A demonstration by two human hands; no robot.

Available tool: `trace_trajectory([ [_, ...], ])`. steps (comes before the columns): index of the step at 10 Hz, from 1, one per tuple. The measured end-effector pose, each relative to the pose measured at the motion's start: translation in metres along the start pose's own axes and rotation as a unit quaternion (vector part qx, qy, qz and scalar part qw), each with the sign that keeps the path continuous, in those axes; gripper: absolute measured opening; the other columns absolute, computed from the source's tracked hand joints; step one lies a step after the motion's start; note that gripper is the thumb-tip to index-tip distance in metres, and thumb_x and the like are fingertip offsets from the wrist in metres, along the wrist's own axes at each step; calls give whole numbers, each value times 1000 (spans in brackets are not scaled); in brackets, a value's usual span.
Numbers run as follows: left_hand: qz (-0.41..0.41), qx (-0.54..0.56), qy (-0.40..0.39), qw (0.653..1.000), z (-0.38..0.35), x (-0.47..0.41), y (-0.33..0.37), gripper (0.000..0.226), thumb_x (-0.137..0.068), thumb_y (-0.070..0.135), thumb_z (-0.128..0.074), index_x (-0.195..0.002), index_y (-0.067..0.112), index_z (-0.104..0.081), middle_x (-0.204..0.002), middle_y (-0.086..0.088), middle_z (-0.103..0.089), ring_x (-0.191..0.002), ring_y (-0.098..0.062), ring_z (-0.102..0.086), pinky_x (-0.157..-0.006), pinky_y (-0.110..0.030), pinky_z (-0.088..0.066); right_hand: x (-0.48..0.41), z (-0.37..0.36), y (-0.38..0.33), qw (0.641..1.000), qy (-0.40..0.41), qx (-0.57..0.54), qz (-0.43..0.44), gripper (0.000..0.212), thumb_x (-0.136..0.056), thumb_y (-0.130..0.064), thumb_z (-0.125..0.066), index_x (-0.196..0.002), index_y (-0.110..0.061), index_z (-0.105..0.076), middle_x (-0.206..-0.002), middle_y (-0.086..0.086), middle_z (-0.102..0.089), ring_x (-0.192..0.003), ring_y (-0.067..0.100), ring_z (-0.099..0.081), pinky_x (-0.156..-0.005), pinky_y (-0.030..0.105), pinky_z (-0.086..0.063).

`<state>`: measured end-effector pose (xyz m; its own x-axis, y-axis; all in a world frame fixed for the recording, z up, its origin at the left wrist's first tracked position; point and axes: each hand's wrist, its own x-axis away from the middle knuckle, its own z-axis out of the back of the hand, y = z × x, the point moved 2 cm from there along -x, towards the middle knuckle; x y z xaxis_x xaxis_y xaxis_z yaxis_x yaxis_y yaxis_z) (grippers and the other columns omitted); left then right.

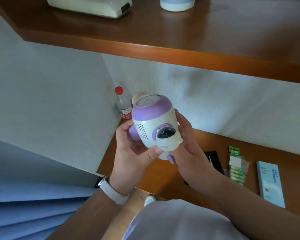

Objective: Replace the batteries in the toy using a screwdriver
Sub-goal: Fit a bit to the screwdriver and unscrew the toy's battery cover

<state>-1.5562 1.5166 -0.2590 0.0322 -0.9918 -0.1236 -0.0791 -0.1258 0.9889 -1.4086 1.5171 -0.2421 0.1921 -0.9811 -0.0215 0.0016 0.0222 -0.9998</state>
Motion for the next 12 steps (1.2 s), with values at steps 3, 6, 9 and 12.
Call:
trace_trajectory([
  [3, -40, -31, 7, 999, 10, -6, 12, 70, -65, 47, -90, -121, 43, -49, -123, -17, -64, -112, -37, -66, -85, -45, -59, 0, -2, -9, 998, 2, 66, 21, 79, -91, 14, -52, -124, -54, -29, -104, -69, -32, -106, -38, -33, -86, -8, -29],
  [6, -6, -59, 29, 998, 10, 3, 8, 83, -66, 53, -87, -129, 25, -41, -129, -10, -63, -119, -35, -62, -90, -49, -59, -4, -13, -7, 994, 41, -101, 7, 51, -67, -26, -65, -113, -45, -54, -89, -20, -67, -68, -2, -65, -62, 11, -51],
  [9, 40, -109, 36, 993, 1, 9, -9, 89, -65, 50, -85, -135, 21, -37, -129, -6, -60, -121, -27, -61, -89, -49, -59, 1, -4, 11, 984, 11, -155, -88, 48, -79, -18, -55, -118, -46, -56, -121, 2, -66, -84, 2, -68, -98, 42, -52],
  [12, 147, -117, 43, 981, -15, 15, -31, 82, -57, 47, -86, -124, 36, -40, -116, 11, -58, -113, -13, -60, -92, -44, -59, -1, 6, 45, 963, 15, -210, -167, 81, -65, -30, -73, -141, -25, -45, -122, 15, -61, -100, 13, -68, -97, 52, -51],
])
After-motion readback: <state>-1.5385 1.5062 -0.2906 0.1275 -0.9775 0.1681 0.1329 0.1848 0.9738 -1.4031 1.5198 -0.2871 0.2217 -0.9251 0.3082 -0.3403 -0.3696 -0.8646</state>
